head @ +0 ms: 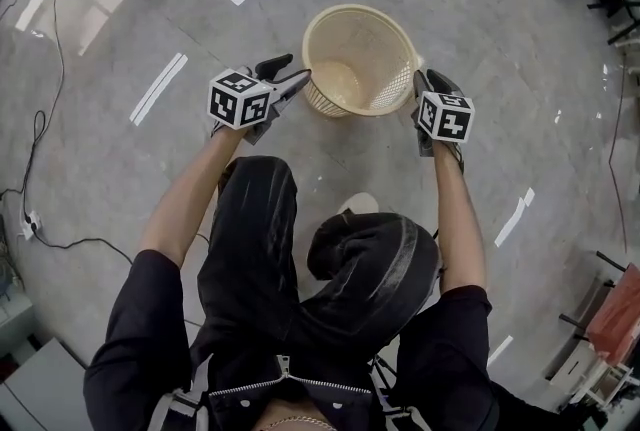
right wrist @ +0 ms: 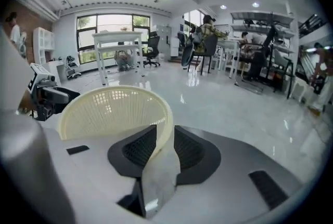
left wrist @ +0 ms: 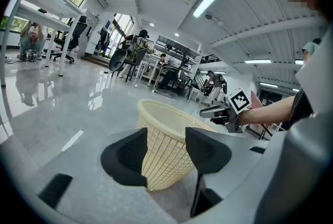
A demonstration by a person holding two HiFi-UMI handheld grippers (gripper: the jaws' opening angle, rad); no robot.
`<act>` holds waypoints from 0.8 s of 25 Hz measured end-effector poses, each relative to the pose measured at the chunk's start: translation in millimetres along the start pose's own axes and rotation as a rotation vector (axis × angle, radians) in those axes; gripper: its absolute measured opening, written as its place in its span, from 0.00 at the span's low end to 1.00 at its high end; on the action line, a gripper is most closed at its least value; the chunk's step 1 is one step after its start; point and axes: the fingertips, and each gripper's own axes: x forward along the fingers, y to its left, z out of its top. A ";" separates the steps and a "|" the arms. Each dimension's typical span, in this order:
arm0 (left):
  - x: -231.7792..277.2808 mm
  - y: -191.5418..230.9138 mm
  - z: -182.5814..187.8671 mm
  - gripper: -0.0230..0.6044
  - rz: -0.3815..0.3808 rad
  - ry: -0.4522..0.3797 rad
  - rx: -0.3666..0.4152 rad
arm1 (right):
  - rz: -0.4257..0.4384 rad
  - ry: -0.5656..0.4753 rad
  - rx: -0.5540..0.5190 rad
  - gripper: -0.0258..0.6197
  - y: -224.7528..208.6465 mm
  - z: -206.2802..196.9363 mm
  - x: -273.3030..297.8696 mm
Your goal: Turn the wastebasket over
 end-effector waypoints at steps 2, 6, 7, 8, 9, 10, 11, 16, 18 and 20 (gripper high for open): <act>0.6 -1.1 -0.8 0.40 -0.002 0.006 0.008 | 0.015 0.029 0.061 0.19 -5.3 -15.9 4.3; 0.7 -1.1 -3.6 0.39 -0.003 0.017 0.025 | 0.079 0.034 0.137 0.19 3.4 -18.5 8.3; -0.3 -1.7 -6.7 0.39 -0.006 0.022 0.026 | 0.088 0.049 0.116 0.19 10.2 -20.3 8.3; -1.3 -2.7 -9.8 0.39 -0.009 0.027 0.026 | 0.084 0.061 0.078 0.21 16.9 -22.2 7.6; -2.2 -3.6 -12.3 0.38 -0.012 0.030 0.025 | 0.070 0.067 0.030 0.24 22.1 -24.1 6.7; -3.1 -4.2 -14.2 0.38 -0.015 0.032 0.021 | 0.049 0.068 -0.016 0.26 25.1 -26.0 5.8; -3.6 -4.6 -15.8 0.38 -0.020 0.033 0.013 | 0.030 0.066 -0.049 0.26 26.2 -28.0 5.0; 3.5 -9.3 -32.5 0.34 -0.049 0.109 0.024 | -0.005 0.046 -0.067 0.26 21.7 -30.5 2.9; 8.3 -12.4 -38.9 0.29 -0.050 0.135 0.046 | -0.006 0.043 -0.070 0.26 19.7 -28.6 1.1; 14.1 -15.4 -37.4 0.26 -0.054 0.133 0.045 | -0.015 0.051 -0.078 0.26 15.2 -27.9 0.1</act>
